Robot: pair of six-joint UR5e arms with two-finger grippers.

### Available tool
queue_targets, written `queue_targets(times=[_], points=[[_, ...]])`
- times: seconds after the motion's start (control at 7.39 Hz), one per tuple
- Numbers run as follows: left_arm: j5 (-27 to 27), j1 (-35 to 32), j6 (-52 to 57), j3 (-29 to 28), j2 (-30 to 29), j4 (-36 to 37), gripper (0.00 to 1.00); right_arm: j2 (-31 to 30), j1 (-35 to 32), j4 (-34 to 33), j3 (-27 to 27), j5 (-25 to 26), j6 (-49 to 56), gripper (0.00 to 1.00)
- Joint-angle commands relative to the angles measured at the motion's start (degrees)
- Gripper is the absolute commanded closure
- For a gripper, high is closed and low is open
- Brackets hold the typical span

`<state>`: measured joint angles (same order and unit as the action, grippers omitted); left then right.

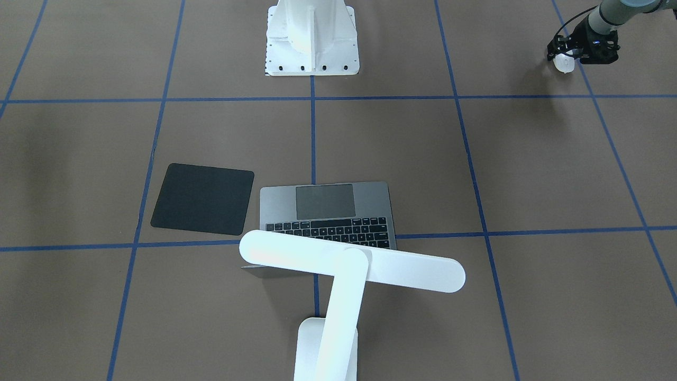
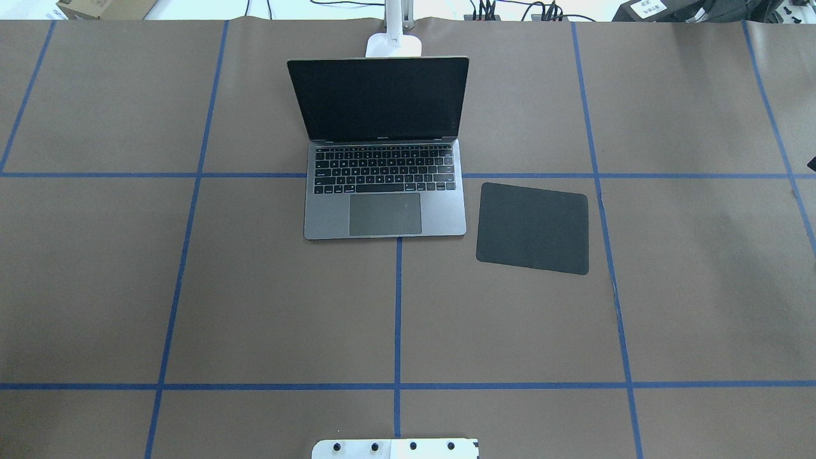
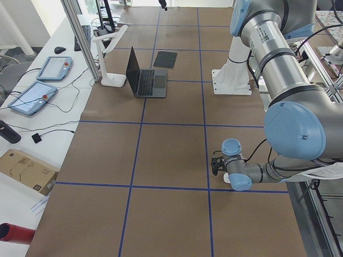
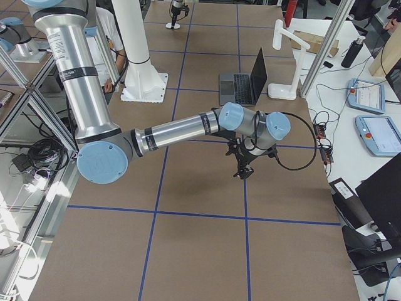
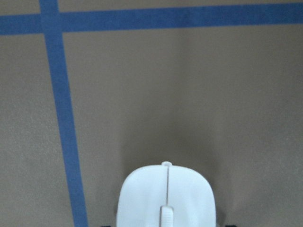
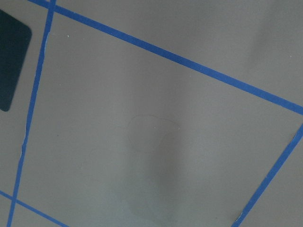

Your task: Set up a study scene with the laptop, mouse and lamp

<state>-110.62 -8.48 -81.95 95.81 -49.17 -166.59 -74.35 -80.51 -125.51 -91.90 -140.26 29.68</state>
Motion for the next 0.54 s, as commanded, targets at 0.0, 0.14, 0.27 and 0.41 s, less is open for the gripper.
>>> queue_targets(times=[0.0,0.14,0.27,0.41], points=[[-0.1,0.0,-0.9,0.0,0.3,-1.2,0.35,0.6,0.1,0.0,0.0,-0.1,-0.8,0.00],[-0.2,0.0,-0.9,0.0,0.6,-2.8,0.36,0.7,0.1,0.0,0.0,-0.1,-1.3,0.00],[-0.2,0.0,-0.8,0.0,1.6,-4.3,0.36,0.8,0.3,0.0,0.0,-0.1,-1.4,0.00],[-0.2,0.0,-0.9,0.0,1.8,-5.5,0.36,0.8,0.4,0.0,0.0,-0.1,-1.3,0.00]])
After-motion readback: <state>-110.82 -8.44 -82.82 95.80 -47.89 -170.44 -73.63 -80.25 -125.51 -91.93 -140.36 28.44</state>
